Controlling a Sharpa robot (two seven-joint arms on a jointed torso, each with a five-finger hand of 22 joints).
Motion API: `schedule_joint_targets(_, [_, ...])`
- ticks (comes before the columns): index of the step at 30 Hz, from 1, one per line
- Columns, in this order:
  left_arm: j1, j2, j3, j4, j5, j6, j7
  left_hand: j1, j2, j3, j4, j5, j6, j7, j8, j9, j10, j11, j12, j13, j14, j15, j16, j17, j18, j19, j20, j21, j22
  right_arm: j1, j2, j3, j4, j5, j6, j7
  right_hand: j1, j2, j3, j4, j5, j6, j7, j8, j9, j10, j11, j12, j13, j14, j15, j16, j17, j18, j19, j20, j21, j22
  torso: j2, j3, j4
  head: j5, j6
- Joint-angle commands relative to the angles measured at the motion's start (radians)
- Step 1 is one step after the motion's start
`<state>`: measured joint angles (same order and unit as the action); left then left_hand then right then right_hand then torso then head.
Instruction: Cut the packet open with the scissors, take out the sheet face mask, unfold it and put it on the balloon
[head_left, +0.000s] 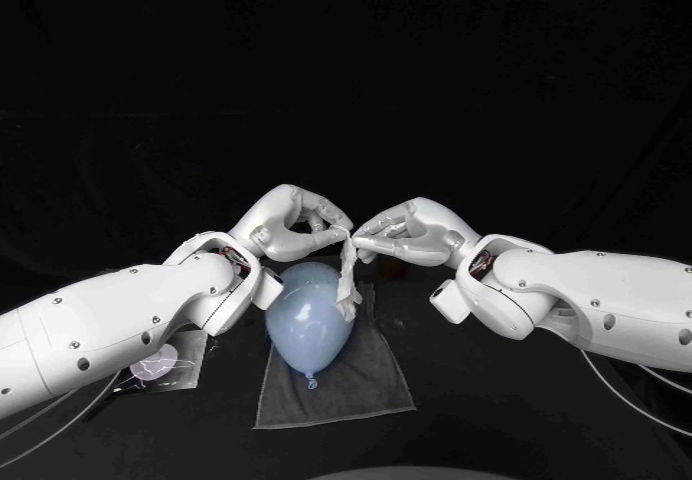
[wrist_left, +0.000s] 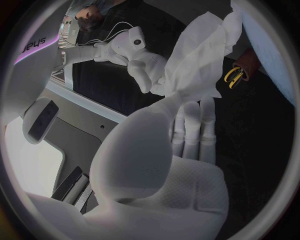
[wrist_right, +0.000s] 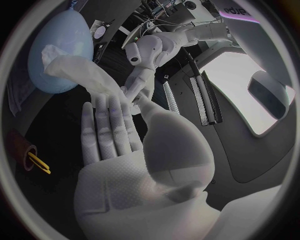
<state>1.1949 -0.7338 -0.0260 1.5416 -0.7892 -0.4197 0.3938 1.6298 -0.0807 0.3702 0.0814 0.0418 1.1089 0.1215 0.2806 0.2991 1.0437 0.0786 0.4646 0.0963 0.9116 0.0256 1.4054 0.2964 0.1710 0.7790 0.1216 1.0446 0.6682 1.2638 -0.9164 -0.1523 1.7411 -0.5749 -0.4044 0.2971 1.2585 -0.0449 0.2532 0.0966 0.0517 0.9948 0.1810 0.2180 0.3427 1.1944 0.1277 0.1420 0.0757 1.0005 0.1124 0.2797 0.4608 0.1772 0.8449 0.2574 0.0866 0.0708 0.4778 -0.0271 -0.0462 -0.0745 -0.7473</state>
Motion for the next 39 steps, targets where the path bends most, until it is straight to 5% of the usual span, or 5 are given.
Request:
schedule_joint_targets(1, [0.001, 0.001, 0.001, 0.003, -0.005, 0.017, 0.005, -0.009, 0.0, 0.006, -0.002, 0.006, 0.007, 0.003, -0.003, -0.001, 0.003, 0.001, -0.006, 0.001, 0.004, -0.003, -0.005, 0.001, 0.011, -0.008, 0.002, 0.007, 0.001, 0.0, 0.005, 0.001, -0.007, -0.027, -0.002, -0.005, 0.008, -0.001, 0.0, -0.004, -0.004, -0.002, 0.0, -0.006, -0.001, 0.0, 0.0, -0.007, -0.002, -0.003, 0.002, 0.002, 0.001, 0.009, 0.005, -0.002, -0.005, -0.001, 0.0, -0.0004, 0.001, 0.0, -0.001])
schedule_joint_targets(12, [0.001, 0.0, 0.001, 0.005, -0.005, 0.021, 0.007, -0.018, -0.001, 0.016, -0.007, 0.006, 0.007, 0.003, -0.004, -0.003, 0.002, 0.001, -0.006, 0.003, 0.004, -0.003, -0.005, 0.002, 0.011, -0.01, 0.002, 0.009, 0.002, -0.004, 0.01, 0.001, -0.013, -0.064, -0.023, -0.032, -0.022, -0.055, -0.051, 0.016, -0.004, -0.015, 0.017, -0.02, -0.004, -0.014, 0.016, -0.023, -0.003, -0.024, 0.014, -0.007, 0.002, 0.009, -0.009, 0.006, -0.016, -0.003, 0.0, 0.0, 0.0008, 0.001, -0.002])
schedule_joint_targets(17, [0.001, 0.0, 0.001, 0.004, -0.005, 0.022, 0.006, -0.02, -0.002, 0.018, -0.008, 0.006, 0.008, 0.004, -0.004, -0.003, 0.002, 0.001, -0.005, 0.003, 0.004, -0.003, -0.005, 0.002, 0.011, -0.01, 0.002, 0.009, 0.003, -0.006, 0.01, 0.001, -0.009, -0.07, -0.027, -0.034, -0.027, -0.059, -0.066, 0.023, -0.004, -0.013, 0.017, -0.019, -0.003, -0.012, 0.016, -0.023, -0.001, -0.023, 0.014, -0.006, 0.004, 0.009, -0.009, 0.007, -0.016, -0.003, 0.0, 0.0005, -0.0002, 0.001, -0.001])
schedule_joint_targets(26, [0.001, 0.001, 0.001, 0.003, -0.003, 0.025, 0.006, -0.023, -0.002, 0.022, -0.011, 0.006, 0.008, 0.004, -0.004, -0.004, 0.002, 0.001, -0.005, 0.004, 0.004, -0.003, -0.005, 0.002, 0.011, -0.011, 0.003, 0.01, 0.003, -0.007, 0.013, 0.001, -0.01, -0.07, -0.044, -0.033, 0.009, -0.026, -0.068, 0.026, -0.004, 0.009, 0.0, -0.008, 0.004, 0.017, 0.0, -0.01, 0.008, 0.001, 0.001, 0.014, 0.015, 0.01, 0.011, -0.001, -0.007, 0.002, 0.0, 0.0004, 0.0003, 0.0, 0.0])
schedule_joint_targets(39, [0.001, 0.001, 0.001, 0.005, -0.001, 0.03, 0.006, -0.023, -0.002, 0.022, -0.011, 0.006, 0.008, 0.004, -0.004, -0.004, 0.002, 0.001, -0.005, 0.004, 0.004, -0.003, -0.005, 0.002, 0.011, -0.011, 0.003, 0.01, 0.003, -0.009, 0.015, 0.001, -0.01, -0.056, -0.073, -0.026, 0.09, 0.038, 0.015, 0.012, -0.003, 0.043, -0.03, 0.013, 0.016, 0.063, -0.029, -0.001, 0.015, 0.039, -0.022, 0.042, 0.031, 0.011, 0.052, -0.021, 0.009, 0.006, 0.0, -0.0002, 0.0006, -0.001, -0.001])
